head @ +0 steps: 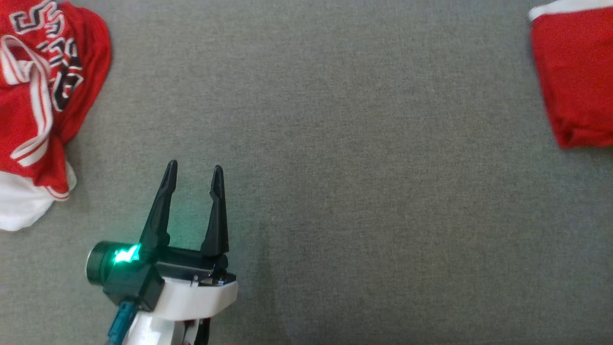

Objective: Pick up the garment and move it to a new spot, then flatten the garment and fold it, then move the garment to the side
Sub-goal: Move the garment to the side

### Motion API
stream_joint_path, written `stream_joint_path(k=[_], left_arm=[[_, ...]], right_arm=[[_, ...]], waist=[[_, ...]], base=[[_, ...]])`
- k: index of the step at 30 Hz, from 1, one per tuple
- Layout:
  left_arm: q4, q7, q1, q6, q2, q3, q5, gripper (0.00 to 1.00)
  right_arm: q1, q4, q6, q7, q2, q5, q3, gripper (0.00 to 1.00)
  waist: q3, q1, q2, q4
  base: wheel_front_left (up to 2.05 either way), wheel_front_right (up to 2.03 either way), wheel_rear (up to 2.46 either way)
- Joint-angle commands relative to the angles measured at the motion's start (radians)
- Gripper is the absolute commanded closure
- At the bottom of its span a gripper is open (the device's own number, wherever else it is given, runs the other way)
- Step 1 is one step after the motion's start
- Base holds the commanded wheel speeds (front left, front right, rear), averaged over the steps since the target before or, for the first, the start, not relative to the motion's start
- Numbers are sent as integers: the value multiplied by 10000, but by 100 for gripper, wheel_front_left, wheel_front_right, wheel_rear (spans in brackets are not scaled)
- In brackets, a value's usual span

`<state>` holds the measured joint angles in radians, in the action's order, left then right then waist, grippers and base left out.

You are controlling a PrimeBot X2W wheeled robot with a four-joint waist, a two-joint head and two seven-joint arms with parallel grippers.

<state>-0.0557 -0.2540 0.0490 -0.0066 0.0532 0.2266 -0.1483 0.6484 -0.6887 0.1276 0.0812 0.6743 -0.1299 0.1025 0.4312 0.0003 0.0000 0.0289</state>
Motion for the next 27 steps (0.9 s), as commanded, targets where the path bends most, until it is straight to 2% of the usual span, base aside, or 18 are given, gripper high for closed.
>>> stream_joint_path(k=[1, 4, 6, 7, 9, 13, 18, 21, 27], left_arm=[[-265, -78, 112, -16, -30, -332, 94, 0], [-217, -78, 238, -123, -30, -375, 36, 0], [-165, -78, 293, -155, -30, -388, 2, 0], [-143, -78, 317, -152, -30, -391, -16, 0], [-92, -78, 335, -132, -30, -378, -62, 0], [42, -78, 244, -42, -30, -345, -173, 0], [201, -78, -38, 177, -30, -367, -173, 0], [417, -78, -280, 434, -30, -377, -72, 0], [672, -78, -836, 778, -30, -400, -127, 0]], right_arm=[[-49, 272, 31, 15, 457, 88, -34, 100], [-132, 593, 31, 184, 679, 642, -544, 100], [-274, 764, 31, 329, 711, 984, -789, 69], [-327, 874, 31, 294, 695, 1187, -972, 0], [-489, 1118, 31, 246, 539, 1721, -1300, 0], [-871, 1466, 31, -56, -270, 2454, -1901, 0], [-1564, 1889, 31, -683, -1874, 2856, -2127, 0], [-2164, 1895, 31, -1118, -2917, 2611, -1702, 0], [-3114, 1072, 31, -2511, -4607, 1588, -399, 0]], waist=[[173, -3, 0, -110], [240, -3, 0, -97], [219, -3, 0, -64], [192, -3, 0, -39], [74, -3, 0, 8], [-314, -3, 0, 78], [-1126, -3, 0, 149], [-1702, -3, 0, 199], [-2928, -3, 0, 307]], base=[[0, 0, 0], [0, 0, 0], [0, 0, 0], [0, 0, 0], [0, 0, 0], [0, 0, 0], [0, 0, 0], [0, 0, 0], [0, 0, 0]])
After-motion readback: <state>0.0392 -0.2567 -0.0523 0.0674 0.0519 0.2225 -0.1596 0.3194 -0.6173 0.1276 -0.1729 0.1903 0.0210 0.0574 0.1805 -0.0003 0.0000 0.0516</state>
